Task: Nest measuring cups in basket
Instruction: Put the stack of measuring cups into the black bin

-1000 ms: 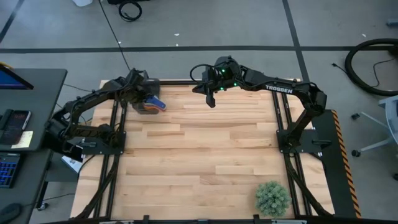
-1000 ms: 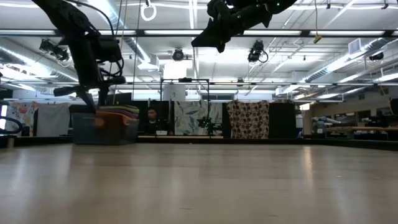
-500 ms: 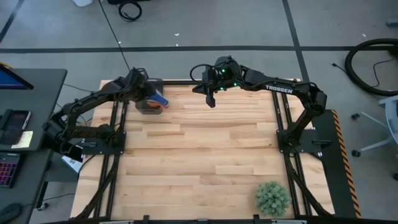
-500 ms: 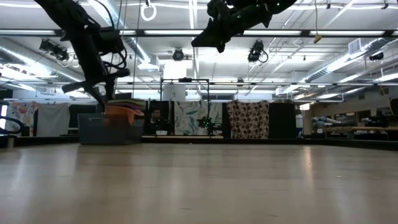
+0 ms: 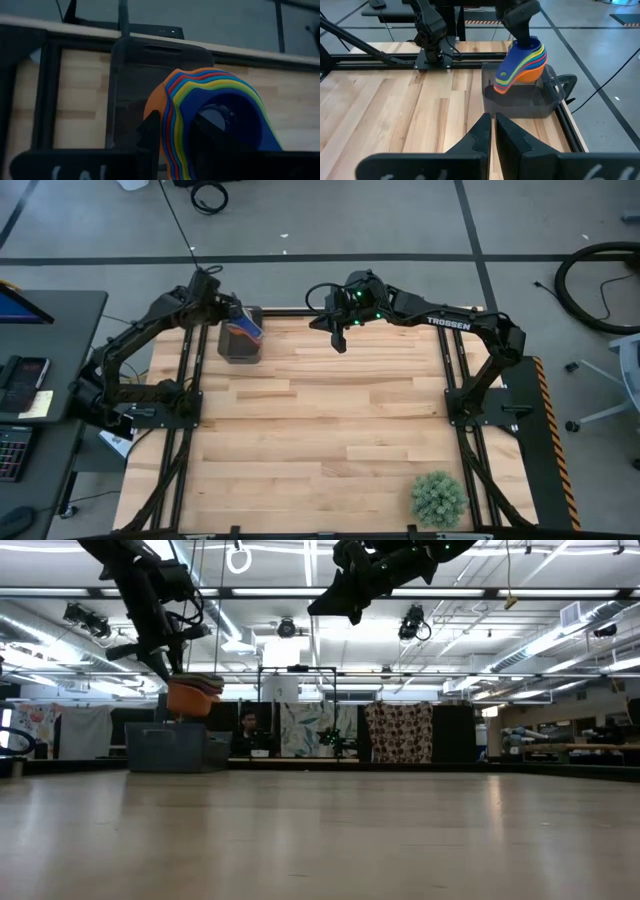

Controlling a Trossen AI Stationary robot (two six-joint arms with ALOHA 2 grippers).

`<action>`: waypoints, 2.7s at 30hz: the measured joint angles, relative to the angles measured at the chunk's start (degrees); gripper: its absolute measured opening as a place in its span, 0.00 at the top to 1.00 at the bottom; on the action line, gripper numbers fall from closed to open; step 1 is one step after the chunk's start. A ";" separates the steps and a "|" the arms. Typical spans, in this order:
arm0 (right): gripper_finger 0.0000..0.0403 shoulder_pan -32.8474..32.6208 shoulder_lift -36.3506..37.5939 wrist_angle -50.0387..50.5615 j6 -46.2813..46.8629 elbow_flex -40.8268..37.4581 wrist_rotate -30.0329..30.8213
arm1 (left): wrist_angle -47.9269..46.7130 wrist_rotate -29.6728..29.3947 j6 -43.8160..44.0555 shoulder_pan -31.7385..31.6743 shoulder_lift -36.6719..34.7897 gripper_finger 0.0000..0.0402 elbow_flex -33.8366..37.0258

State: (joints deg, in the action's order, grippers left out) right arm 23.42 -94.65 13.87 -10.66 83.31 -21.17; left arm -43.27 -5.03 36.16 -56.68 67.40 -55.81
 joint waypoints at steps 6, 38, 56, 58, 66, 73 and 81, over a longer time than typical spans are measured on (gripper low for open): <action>0.93 0.00 0.00 0.00 -0.04 0.00 0.00 | -2.63 5.79 -9.75 -1.79 0.02 0.80 -1.18; 0.93 0.00 0.00 -0.50 -2.67 0.00 0.07 | 3.70 7.45 -30.25 -4.83 0.68 0.80 -1.16; 0.93 0.93 0.00 -2.25 -2.60 0.00 3.59 | -7.25 13.90 -53.70 -6.90 20.21 0.80 -19.07; 0.93 1.11 0.00 -2.27 -2.60 0.00 3.58 | -6.67 14.10 -54.20 -7.88 21.19 0.80 -19.28; 0.93 1.33 0.00 -2.26 -3.02 0.00 3.56 | -4.10 17.30 -54.84 -11.47 23.72 0.80 -16.01; 0.93 2.07 0.00 -2.27 -3.04 0.00 3.56 | -3.65 18.84 -56.89 -11.68 23.85 0.80 -15.02; 0.93 3.04 0.00 -2.29 -3.04 0.00 3.54 | -3.49 19.93 -58.33 -11.68 26.67 0.80 -15.00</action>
State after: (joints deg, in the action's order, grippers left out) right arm 26.46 -94.65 11.57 -13.69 83.31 -17.63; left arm -46.76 14.90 -22.17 -68.36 94.06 -70.81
